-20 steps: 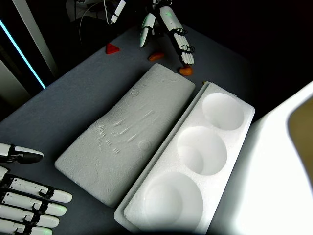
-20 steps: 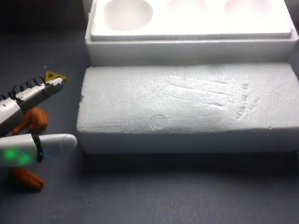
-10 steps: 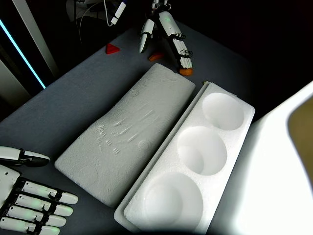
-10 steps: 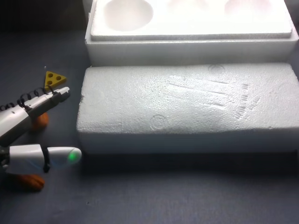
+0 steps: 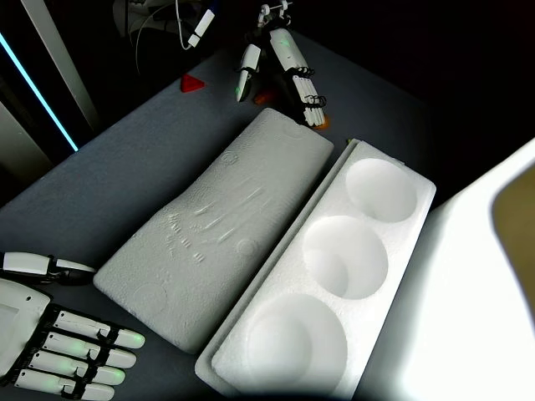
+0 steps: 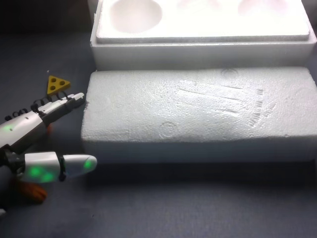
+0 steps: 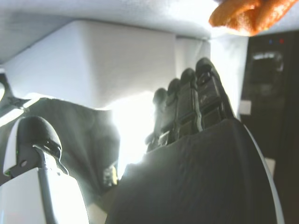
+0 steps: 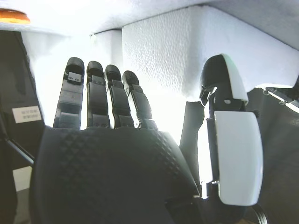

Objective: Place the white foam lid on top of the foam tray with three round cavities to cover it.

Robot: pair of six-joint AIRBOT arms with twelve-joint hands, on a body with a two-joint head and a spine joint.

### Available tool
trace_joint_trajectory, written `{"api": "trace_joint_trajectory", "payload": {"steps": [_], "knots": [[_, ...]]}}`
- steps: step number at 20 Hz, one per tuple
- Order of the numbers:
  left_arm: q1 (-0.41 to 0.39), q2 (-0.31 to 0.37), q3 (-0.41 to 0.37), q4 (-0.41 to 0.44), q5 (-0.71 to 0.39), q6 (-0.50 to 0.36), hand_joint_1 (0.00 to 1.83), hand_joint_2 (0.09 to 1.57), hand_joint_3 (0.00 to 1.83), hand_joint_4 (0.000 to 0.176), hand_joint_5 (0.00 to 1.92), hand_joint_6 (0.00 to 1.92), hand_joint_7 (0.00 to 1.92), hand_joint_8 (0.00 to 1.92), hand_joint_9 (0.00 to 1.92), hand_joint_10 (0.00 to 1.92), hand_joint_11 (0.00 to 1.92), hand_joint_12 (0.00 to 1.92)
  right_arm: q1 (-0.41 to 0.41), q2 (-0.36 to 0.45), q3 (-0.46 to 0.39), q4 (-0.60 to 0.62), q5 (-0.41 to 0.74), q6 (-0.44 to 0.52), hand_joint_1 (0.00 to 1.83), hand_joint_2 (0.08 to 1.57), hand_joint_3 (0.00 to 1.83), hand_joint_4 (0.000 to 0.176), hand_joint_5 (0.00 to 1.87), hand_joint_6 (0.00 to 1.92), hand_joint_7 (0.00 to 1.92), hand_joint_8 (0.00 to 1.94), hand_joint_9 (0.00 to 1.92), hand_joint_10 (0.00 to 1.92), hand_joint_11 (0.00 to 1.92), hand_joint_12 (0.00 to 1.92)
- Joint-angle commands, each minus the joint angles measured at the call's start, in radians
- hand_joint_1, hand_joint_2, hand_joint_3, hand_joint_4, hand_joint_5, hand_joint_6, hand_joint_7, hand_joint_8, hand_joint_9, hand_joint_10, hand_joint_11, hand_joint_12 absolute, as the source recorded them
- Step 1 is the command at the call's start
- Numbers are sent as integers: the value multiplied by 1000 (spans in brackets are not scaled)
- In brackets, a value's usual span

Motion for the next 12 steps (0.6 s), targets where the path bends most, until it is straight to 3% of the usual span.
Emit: {"api": "trace_joint_trajectory", "payload": {"steps": [1,12], "knots": [[-10,-3,6,0,-115,-4,523,932,0,5,41,4,0,0,0,0,0,0,9,7,9,-4,109,3,644,1150,0,0,0,0,0,0,0,0,1,482],[-35,-50,23,-19,-136,-22,550,954,2,0,62,9,0,0,0,0,0,0,38,-34,33,3,101,16,624,1130,1,0,0,0,0,0,0,0,0,519]]}}
